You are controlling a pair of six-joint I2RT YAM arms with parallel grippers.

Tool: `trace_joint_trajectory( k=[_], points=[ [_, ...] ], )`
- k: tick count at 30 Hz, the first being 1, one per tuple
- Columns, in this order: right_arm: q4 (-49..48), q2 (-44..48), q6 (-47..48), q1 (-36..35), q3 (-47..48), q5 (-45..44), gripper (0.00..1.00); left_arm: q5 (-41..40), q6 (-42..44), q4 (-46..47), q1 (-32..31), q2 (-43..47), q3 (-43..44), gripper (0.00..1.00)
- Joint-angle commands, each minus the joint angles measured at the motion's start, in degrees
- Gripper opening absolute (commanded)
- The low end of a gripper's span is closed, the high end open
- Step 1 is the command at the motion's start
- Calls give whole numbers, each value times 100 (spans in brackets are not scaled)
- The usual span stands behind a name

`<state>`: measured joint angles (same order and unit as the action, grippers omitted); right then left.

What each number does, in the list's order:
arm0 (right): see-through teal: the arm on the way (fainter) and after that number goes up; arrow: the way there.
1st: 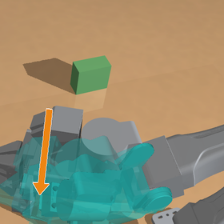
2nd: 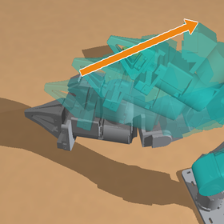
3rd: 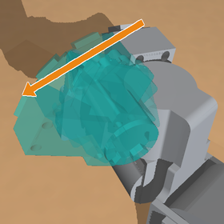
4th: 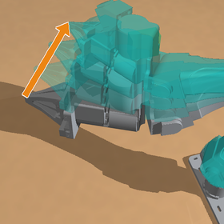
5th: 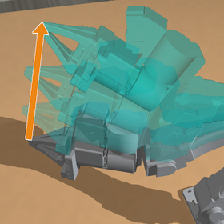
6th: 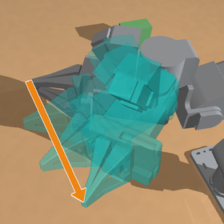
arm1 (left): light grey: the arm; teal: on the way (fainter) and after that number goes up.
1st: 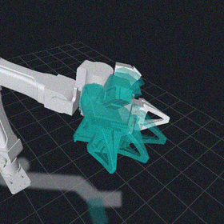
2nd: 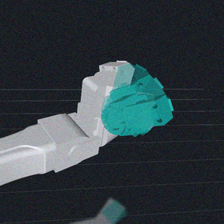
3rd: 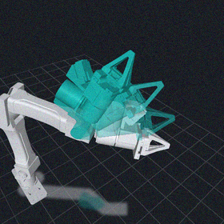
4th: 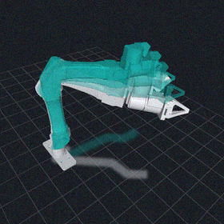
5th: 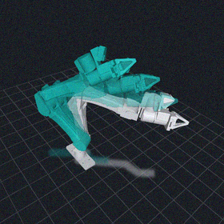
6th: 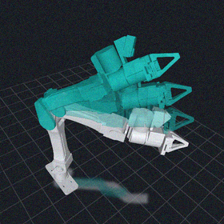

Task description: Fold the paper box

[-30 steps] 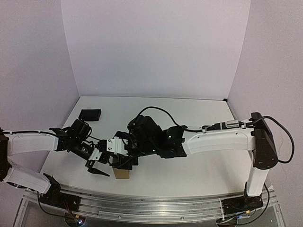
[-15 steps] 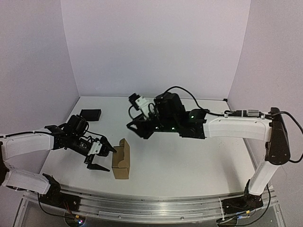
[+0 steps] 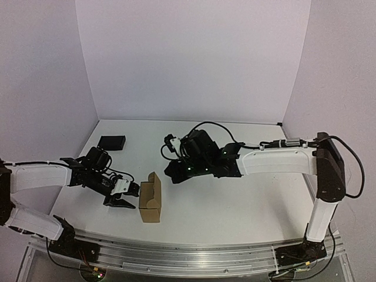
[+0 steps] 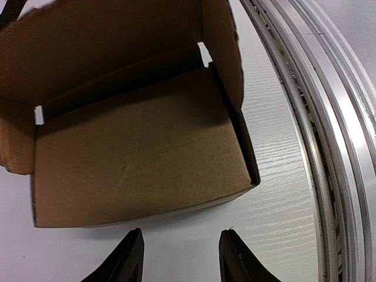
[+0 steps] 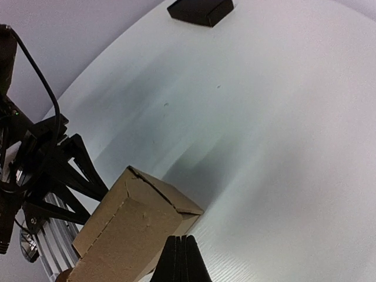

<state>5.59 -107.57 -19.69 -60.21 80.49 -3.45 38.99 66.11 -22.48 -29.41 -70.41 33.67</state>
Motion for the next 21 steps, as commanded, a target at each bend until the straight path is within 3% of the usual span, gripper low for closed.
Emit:
trace_joint_trajectory(
  k=[1, 11, 21],
  points=[
    [135, -343, -225, -62, 527, 690, 0, 513, -28, 351, 19, -380, -73, 44],
    [96, -985, -560, -313, 988, 1148, 0, 825, -170, 1218, -85, -609, -237, 45],
    [93, -1295, -1186, -351, 706, 729, 0, 899, -488, 1679, -162, -719, -206, 47]
  ],
)
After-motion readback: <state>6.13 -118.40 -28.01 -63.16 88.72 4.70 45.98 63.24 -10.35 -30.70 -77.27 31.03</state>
